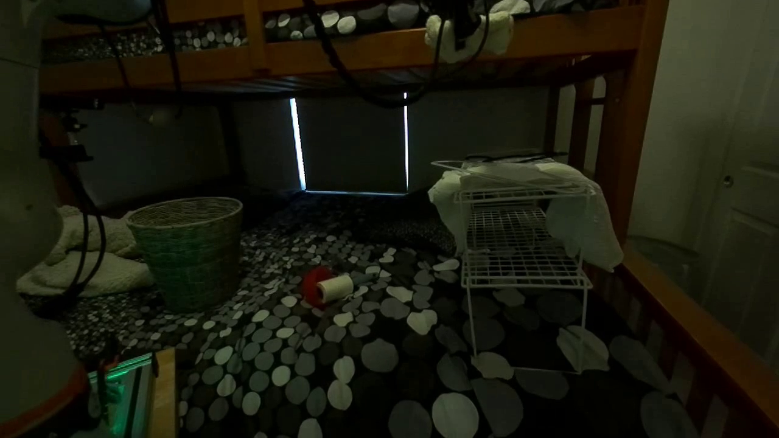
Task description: Pick up the white stuffed toy and put it in the basket
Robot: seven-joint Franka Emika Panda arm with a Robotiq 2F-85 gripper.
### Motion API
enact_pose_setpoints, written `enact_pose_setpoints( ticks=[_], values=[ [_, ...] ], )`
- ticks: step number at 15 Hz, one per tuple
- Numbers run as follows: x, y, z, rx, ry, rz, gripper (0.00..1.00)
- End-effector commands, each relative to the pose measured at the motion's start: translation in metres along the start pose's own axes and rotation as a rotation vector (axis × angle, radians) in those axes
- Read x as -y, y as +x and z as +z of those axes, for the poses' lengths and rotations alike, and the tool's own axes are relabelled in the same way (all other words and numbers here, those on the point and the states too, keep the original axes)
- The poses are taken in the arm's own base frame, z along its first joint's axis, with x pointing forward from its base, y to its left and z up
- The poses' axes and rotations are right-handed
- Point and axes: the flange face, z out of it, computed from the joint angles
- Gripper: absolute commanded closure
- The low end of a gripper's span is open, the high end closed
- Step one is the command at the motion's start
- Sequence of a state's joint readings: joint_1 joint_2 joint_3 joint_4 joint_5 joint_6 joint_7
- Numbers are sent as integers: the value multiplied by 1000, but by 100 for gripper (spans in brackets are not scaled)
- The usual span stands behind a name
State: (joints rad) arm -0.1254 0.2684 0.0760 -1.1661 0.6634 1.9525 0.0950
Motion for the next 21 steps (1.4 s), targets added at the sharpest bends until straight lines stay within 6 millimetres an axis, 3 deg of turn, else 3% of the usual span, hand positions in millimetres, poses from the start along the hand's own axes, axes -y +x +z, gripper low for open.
enact_pose_setpoints(
  ticks=[1, 5, 6, 9, 16, 18, 19, 20, 21],
  values=[
    [6, -9, 5, 39, 22, 12, 83],
    [5, -19, 15, 84, 34, 39, 83],
    [4, -19, 15, 85, 34, 42, 96],
    [32, -73, 44, 319, 47, 6, 96],
    [102, -221, 75, 757, 165, -93, 96],
    [116, -257, 74, 887, 193, -84, 96],
    [114, -263, 75, 900, 199, -81, 96],
    [123, -244, 83, 861, 171, -108, 96],
    [126, -251, 84, 873, 170, -113, 83]
  ],
)
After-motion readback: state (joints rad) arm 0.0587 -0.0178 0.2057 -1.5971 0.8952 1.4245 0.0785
